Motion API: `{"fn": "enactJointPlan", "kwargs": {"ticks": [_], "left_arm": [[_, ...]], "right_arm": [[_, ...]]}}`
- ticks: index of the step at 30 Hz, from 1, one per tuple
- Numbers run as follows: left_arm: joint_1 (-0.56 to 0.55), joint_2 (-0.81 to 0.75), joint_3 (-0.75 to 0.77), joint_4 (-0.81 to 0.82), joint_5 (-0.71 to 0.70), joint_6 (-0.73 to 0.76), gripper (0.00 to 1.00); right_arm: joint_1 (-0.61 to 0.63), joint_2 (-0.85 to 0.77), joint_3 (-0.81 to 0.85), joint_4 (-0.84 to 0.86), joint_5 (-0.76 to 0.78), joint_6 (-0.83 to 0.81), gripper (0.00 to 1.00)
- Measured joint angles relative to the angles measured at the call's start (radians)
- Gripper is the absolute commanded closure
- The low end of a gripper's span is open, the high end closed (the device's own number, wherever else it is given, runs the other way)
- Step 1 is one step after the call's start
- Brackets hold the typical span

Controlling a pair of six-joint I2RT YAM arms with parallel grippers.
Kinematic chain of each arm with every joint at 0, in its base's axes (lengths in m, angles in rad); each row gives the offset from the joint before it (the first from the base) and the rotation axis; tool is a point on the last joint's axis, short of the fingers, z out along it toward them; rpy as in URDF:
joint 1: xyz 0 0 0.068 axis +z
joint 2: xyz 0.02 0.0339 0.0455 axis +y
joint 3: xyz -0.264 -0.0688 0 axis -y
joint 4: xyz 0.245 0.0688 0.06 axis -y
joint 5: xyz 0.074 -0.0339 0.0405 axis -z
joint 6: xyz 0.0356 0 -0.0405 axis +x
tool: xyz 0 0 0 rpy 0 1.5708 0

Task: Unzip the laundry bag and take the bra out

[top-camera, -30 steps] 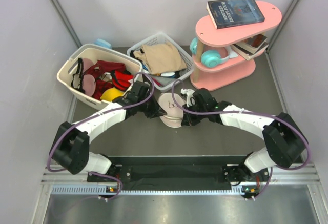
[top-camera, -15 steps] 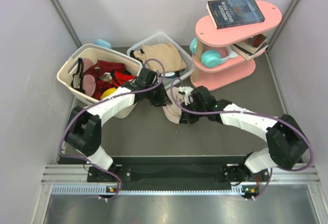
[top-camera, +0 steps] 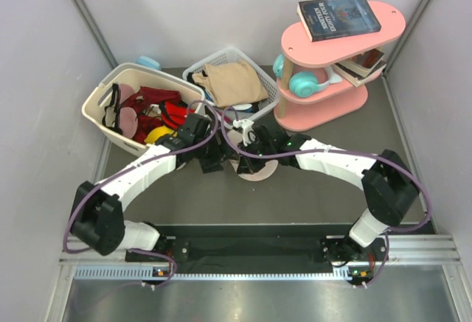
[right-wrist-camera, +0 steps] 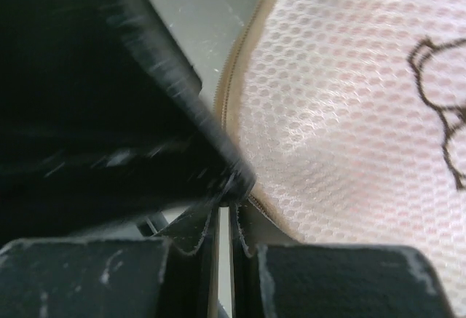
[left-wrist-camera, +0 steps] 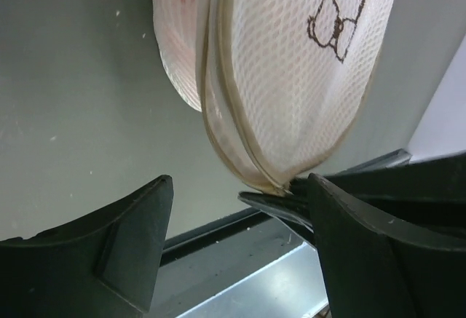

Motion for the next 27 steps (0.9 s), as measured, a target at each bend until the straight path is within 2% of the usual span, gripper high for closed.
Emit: {"fn": "enactJointPlan", "kwargs": {"ticks": [6,10,11,13,14,16,17,27], "left_arm": [[0.001,-0.090,-0.076,0.021,-0.010,-0.076,0.26],[0.001,-0.085,-0.077,0.049,-0.010,-0.100,0.47],[0.001,-0.080,-0.077,0.056,-0.011,-0.103,0.61],[0.001,-0.071,-0.077,0.076,-0.014,-0.105,0.75],[0.001,-0.067,-0.077,0.085,-0.016,-0.108,0.87],[0.000,-0.060,-0.076,0.096,-0.024,-0.106,0.98],[0.000,-0.058,-0.076,0.097,-0.026,-0.106,1.00],[-0.002,-0.050,-0.068,0.097,-0.034,-0.111,1.00]], "right_arm": [[0.036,0.038,0.025,-0.015,-0.004,-0.010,1.00],[0.051,0.040,0.025,-0.023,-0.004,-0.014,1.00],[0.054,0.040,0.025,-0.023,-0.004,-0.014,1.00],[0.057,0.040,0.025,-0.023,-0.004,-0.015,1.00],[0.057,0.040,0.025,-0.023,-0.004,-0.016,1.00],[0.057,0.040,0.025,-0.023,-0.003,-0.021,1.00],[0.057,0.040,0.024,-0.022,-0.002,-0.022,1.00],[0.055,0.039,0.019,-0.014,-0.002,-0.029,1.00]]}}
